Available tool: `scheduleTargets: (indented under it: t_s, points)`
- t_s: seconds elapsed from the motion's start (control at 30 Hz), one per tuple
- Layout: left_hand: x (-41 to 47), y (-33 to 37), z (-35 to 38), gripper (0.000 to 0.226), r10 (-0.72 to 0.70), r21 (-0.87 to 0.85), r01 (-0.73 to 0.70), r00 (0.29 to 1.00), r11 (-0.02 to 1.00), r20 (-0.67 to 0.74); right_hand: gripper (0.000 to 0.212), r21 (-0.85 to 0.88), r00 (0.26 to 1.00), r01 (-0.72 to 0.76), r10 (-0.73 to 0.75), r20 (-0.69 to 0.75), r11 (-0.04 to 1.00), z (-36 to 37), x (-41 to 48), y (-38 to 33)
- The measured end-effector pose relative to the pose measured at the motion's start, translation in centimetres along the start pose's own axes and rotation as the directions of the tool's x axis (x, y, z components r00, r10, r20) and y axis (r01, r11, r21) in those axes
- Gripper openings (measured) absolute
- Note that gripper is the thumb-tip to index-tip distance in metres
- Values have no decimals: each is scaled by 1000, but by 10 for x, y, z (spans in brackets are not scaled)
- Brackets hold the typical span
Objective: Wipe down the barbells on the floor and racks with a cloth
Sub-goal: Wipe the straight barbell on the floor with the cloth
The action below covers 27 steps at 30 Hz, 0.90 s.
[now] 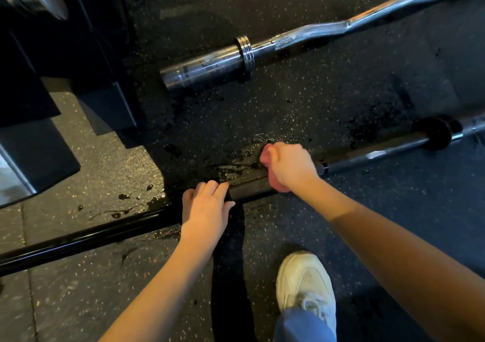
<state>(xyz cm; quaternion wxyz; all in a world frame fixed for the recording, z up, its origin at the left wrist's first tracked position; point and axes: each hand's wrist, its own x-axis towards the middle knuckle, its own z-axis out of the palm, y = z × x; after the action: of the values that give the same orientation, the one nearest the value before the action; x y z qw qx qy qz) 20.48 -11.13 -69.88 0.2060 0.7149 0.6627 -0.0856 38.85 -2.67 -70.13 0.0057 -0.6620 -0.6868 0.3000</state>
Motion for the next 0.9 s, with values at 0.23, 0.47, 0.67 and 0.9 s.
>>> scheduleTargets:
  t_s: [0.23, 0.47, 0.67, 0.9]
  points:
    - [0, 0, -2, 46, 6, 83, -8, 1000, 997, 22, 49, -387, 928, 373, -336, 163, 843, 18, -40, 31]
    - [3, 1, -5, 46, -10, 77, 8, 999, 997, 35, 25, 99, 1000, 3, -4, 14, 995, -11, -9, 22]
    - [3, 0, -4, 47, -2, 78, -1, 999, 997, 39, 50, -318, 943, 308, -333, -24, 896, 9, -50, 49]
    - [4, 0, -4, 45, -5, 18, 4, 999, 1000, 33, 29, -38, 966, 219, -212, 148, 975, -22, -10, 55]
